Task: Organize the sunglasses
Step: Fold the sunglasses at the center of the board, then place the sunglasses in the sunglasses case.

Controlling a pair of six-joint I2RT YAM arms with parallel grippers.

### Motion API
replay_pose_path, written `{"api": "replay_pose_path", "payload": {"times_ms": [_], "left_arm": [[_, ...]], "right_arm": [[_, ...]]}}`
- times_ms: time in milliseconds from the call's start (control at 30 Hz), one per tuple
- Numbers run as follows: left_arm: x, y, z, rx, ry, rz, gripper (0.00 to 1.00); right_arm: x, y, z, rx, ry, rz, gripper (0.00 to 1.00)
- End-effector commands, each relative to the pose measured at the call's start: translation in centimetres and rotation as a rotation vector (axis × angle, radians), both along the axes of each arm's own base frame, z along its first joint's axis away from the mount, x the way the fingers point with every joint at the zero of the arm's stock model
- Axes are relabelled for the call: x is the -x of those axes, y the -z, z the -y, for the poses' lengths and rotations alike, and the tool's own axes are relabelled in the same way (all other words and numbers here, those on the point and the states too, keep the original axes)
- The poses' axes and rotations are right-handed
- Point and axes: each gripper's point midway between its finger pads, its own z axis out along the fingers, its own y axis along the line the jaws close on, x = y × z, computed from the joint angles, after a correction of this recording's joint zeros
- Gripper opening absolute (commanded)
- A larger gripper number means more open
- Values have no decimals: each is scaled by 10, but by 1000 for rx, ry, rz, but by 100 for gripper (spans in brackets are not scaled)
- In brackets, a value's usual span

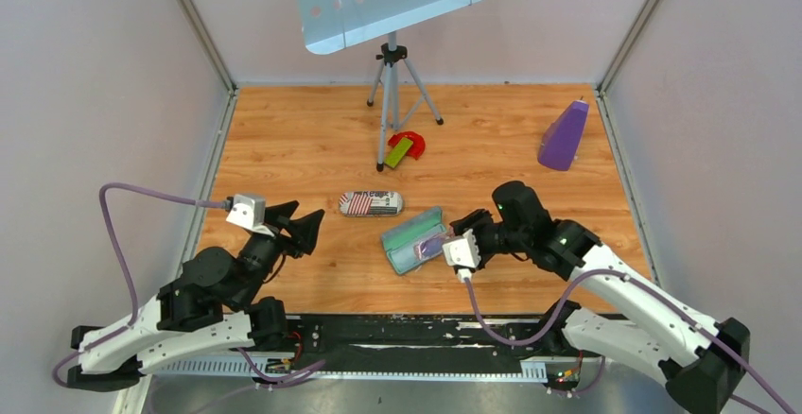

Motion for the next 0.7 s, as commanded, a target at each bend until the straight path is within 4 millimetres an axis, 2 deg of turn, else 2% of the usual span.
{"api": "replay_pose_path", "payload": {"times_ms": [0, 133, 433, 667], "left_arm": [[1, -5, -15, -30, -28, 9, 63], [2, -6, -22, -41, -41, 9, 63], [5, -10, -34, -14, -46, 7, 63], [8, -6, -38, -13, -38, 9, 63]], "right_arm": [[7, 25, -16, 10, -113, -13, 21], [4, 41, -25, 23, -157, -14, 22], [-13, 60, -46, 85, -203, -76, 23], [-24, 73, -61, 121, -259, -93, 24]]}}
